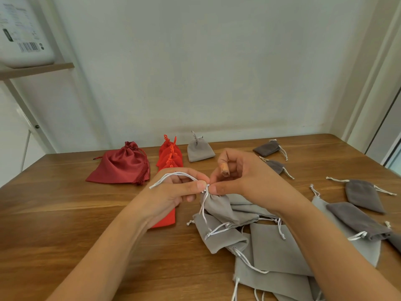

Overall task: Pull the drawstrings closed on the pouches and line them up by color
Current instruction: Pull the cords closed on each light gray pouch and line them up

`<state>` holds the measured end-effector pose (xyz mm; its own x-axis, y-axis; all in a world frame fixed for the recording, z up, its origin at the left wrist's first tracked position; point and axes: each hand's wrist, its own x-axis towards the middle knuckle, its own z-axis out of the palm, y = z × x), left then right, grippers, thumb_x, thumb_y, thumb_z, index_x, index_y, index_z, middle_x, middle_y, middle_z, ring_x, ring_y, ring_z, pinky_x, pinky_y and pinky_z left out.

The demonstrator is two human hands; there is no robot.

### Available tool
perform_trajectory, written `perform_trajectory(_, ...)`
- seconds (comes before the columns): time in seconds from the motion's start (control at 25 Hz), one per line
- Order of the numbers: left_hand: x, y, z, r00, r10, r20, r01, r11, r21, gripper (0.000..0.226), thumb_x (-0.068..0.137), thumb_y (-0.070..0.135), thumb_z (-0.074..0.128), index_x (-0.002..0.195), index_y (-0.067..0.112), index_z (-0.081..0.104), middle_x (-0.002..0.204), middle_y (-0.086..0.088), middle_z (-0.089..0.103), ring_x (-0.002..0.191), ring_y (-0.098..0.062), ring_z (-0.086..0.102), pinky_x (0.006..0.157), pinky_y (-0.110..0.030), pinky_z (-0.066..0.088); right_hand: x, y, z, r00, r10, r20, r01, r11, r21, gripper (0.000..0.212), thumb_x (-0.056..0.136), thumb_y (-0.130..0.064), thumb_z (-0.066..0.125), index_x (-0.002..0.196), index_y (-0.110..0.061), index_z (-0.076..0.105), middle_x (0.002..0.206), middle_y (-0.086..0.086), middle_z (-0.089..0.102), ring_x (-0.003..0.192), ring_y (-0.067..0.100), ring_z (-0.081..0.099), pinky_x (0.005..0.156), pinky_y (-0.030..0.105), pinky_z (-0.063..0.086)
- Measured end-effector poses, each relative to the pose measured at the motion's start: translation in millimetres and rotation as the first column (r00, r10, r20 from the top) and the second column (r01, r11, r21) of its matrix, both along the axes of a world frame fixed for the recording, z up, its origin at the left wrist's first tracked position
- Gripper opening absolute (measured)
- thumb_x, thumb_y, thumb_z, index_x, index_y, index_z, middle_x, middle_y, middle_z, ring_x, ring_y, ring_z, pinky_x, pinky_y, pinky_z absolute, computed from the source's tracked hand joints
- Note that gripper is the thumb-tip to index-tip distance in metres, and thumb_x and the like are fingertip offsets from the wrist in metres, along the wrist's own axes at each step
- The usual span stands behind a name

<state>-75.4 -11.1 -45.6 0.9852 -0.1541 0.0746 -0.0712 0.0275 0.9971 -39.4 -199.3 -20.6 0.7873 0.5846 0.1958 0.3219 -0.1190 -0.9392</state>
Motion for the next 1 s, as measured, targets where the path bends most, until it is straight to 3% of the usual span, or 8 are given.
perform_trajectory(0.12, -1, 4, 3, 0.998, -0.014, 0.057, 0.006, 0.991, 0.135, 0.014, 0.060, 0.024, 0.079, 0.073, 0.020, 0.076, 0.066, -0.001, 0.066, 0.059, -0.008, 0.052, 0.055, -0.018, 0.043, -2, 3, -3, 0.999, -0.006, 0.046, 0.007, 1.000, -0.026, 0.035, 0.074, 0.009, 0.071, 0.076, -0.010, 0.042, 0.083, 0.024, 0.066, 0.070, 0.019, 0.059, 0.072, 0.030, 0.053)
perform_trajectory(0.36, -1, 4, 4, 0.993, 0.034, 0.114, -0.056, 0.980, 0.191, 0.013, 0.060, 0.028, 0.079, 0.070, 0.020, 0.073, 0.058, 0.003, 0.060, 0.054, -0.009, 0.048, 0.053, -0.024, 0.036, -4, 9, -8, 0.987, -0.029, 0.159, 0.031, 0.999, -0.011, 0.029, 0.078, 0.005, 0.068, 0.076, -0.009, 0.043, 0.082, 0.025, 0.059, 0.069, 0.016, 0.054, 0.068, 0.032, 0.048)
perform_trajectory(0.56, -2, -5, 7, 0.981, 0.097, 0.168, -0.142, 0.949, 0.282, 0.014, 0.077, -0.003, 0.073, 0.077, 0.010, 0.068, 0.060, 0.002, 0.064, 0.048, -0.003, 0.053, 0.046, -0.015, 0.040, -1, 10, -13, 0.983, -0.038, 0.181, 0.048, 0.998, -0.048, 0.029, 0.077, 0.004, 0.068, 0.075, -0.013, 0.044, 0.077, 0.016, 0.059, 0.068, 0.012, 0.054, 0.067, 0.032, 0.050)
perform_trajectory(0.72, 0, -11, 1, 0.944, 0.204, 0.261, -0.302, 0.853, 0.425, 0.018, 0.076, -0.001, 0.074, 0.076, 0.016, 0.069, 0.063, 0.004, 0.064, 0.055, -0.003, 0.058, 0.053, -0.017, 0.045, 3, 10, -16, 0.975, -0.074, 0.210, 0.093, 0.992, -0.081, 0.030, 0.078, 0.000, 0.069, 0.072, -0.018, 0.046, 0.073, 0.009, 0.059, 0.066, 0.008, 0.055, 0.066, 0.026, 0.049)
perform_trajectory(0.84, 1, -9, -4, 0.907, 0.226, 0.356, -0.379, 0.806, 0.454, 0.026, 0.074, 0.009, 0.078, 0.072, 0.032, 0.069, 0.066, 0.012, 0.068, 0.063, -0.005, 0.064, 0.065, -0.024, 0.055, 3, 10, -17, 0.974, -0.091, 0.208, 0.106, 0.992, -0.066, 0.030, 0.080, -0.001, 0.069, 0.072, -0.015, 0.044, 0.075, 0.010, 0.062, 0.066, 0.007, 0.055, 0.065, 0.022, 0.048)
perform_trajectory(0.92, -1, -8, -4, 0.883, 0.238, 0.405, -0.418, 0.792, 0.445, 0.024, 0.076, 0.012, 0.077, 0.070, 0.034, 0.068, 0.068, 0.013, 0.068, 0.060, -0.002, 0.062, 0.059, -0.023, 0.053, 4, 10, -18, 0.985, -0.087, 0.150, 0.088, 0.996, 0.005, 0.029, 0.081, 0.002, 0.068, 0.074, -0.012, 0.044, 0.079, 0.013, 0.066, 0.071, 0.012, 0.061, 0.070, 0.027, 0.052)
perform_trajectory(1.0, -4, -8, -3, 0.866, 0.233, 0.442, -0.423, 0.813, 0.401, 0.013, 0.077, 0.018, 0.072, 0.075, 0.030, 0.068, 0.069, 0.005, 0.067, 0.059, -0.010, 0.061, 0.054, -0.028, 0.051, 6, 9, -16, 0.997, -0.064, 0.048, 0.059, 0.993, 0.101, 0.026, 0.082, 0.004, 0.067, 0.077, -0.010, 0.046, 0.079, 0.011, 0.068, 0.075, 0.017, 0.065, 0.074, 0.032, 0.054)
